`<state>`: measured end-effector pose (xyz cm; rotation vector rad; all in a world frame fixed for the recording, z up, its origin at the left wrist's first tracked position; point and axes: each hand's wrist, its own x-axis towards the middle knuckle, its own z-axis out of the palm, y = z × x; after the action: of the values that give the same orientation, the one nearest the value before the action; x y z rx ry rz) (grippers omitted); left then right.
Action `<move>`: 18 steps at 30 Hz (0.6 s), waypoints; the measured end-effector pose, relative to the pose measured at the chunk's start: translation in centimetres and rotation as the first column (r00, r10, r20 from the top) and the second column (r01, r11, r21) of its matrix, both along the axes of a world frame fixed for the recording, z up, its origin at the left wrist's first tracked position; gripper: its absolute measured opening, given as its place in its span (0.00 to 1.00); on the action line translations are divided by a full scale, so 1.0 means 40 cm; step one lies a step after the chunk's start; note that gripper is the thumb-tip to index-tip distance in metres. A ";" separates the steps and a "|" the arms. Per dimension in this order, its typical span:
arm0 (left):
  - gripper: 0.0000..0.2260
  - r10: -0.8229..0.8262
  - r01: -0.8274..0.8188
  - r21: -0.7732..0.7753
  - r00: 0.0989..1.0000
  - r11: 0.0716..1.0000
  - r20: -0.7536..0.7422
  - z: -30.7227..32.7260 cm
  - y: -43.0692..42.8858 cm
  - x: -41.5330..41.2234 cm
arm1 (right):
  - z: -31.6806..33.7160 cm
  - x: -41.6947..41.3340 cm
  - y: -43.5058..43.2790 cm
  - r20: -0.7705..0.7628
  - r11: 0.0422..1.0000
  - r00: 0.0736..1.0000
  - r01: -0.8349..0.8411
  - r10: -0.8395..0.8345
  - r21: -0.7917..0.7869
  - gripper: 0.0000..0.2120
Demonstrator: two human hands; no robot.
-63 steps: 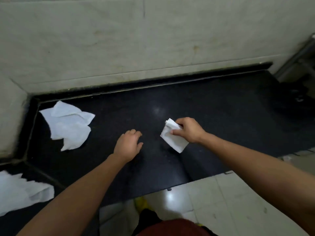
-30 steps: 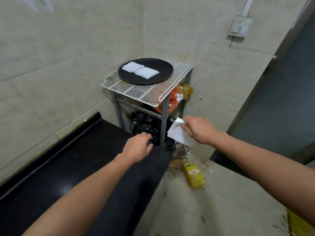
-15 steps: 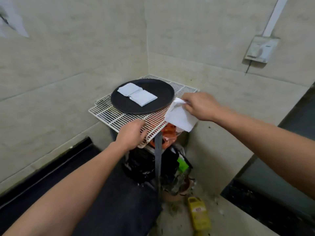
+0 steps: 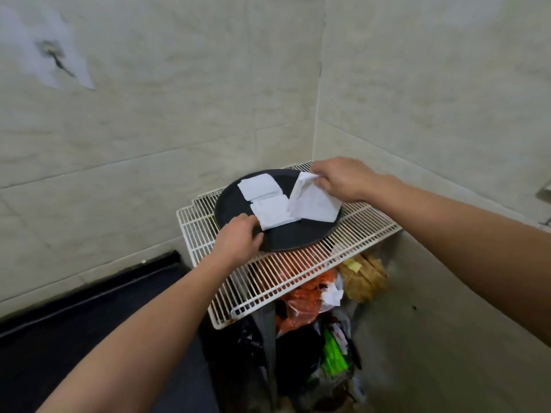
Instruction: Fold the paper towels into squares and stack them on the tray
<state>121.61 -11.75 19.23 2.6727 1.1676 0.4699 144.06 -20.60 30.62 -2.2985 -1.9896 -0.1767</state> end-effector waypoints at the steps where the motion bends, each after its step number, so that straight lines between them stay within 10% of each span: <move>1: 0.12 0.018 -0.018 -0.002 1.000 1.000 -0.016 0.001 0.018 0.012 | 0.000 0.012 0.035 -0.022 0.999 0.999 -0.030 0.030 -0.011 0.11; 10: 0.14 0.116 -0.101 -0.148 0.989 0.984 0.093 -0.036 0.241 0.103 | -0.035 0.039 0.331 -0.086 0.957 0.967 -0.251 0.241 -0.142 0.09; 14: 0.19 0.394 0.096 -0.681 0.753 0.726 0.527 -0.004 0.331 0.155 | -0.054 0.041 0.464 -0.098 0.926 0.947 -0.319 0.305 -0.202 0.07; 18: 0.11 0.421 0.142 -0.741 0.746 0.656 0.516 0.001 0.382 0.172 | -0.079 0.056 0.569 -0.125 0.916 0.945 -0.324 0.302 -0.235 0.09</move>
<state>128.49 3.55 19.27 1.4852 1.0285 0.6891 146.30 2.15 27.46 -2.0296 -2.4185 0.2101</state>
